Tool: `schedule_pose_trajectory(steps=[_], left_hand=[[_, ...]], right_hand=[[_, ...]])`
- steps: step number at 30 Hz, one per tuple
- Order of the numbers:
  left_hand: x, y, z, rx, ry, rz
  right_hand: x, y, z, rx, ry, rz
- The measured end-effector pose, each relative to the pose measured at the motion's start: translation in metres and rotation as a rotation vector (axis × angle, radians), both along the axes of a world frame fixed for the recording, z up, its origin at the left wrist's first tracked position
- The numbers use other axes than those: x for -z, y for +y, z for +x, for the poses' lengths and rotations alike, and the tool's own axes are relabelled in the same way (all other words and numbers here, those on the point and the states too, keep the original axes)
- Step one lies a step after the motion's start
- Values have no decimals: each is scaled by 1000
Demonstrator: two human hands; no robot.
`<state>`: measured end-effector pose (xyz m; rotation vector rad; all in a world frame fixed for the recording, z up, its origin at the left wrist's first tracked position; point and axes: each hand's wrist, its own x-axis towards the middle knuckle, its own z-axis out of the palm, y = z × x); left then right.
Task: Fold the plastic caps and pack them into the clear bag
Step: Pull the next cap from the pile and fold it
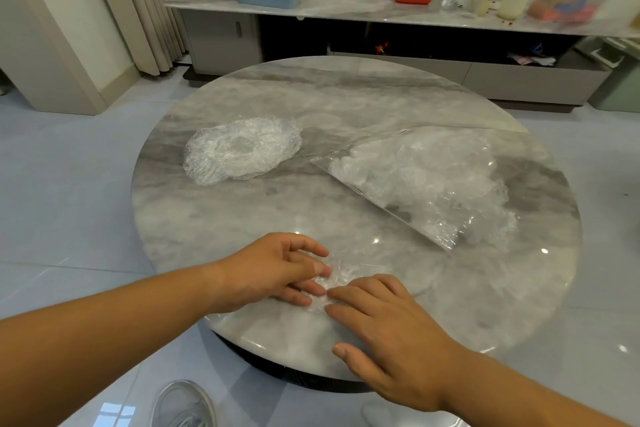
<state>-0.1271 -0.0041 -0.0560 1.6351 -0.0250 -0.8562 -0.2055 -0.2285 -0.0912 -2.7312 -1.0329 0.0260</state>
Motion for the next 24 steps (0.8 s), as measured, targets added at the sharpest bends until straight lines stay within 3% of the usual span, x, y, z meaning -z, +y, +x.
schedule_pose_trajectory(steps=[5,9,14,18,21,24], left_hand=[[5,-4,10,-32,-158,135],[7,-14,20,122,-517,514],[1,-29,26,302,-465,678],[4,-30,26,253,-328,585],[4,-25,24,116,-215,400],[3,-21,21,-71,-74,161]], right_hand=[[1,-3,-5,14,15,42],[4,-9,-8,-24,11,63],[6,-22,-4,-106,103,97],[5,-25,-2,-25,173,304],[-2,-21,0,239,185,558],[-19,-12,7,554,477,868]])
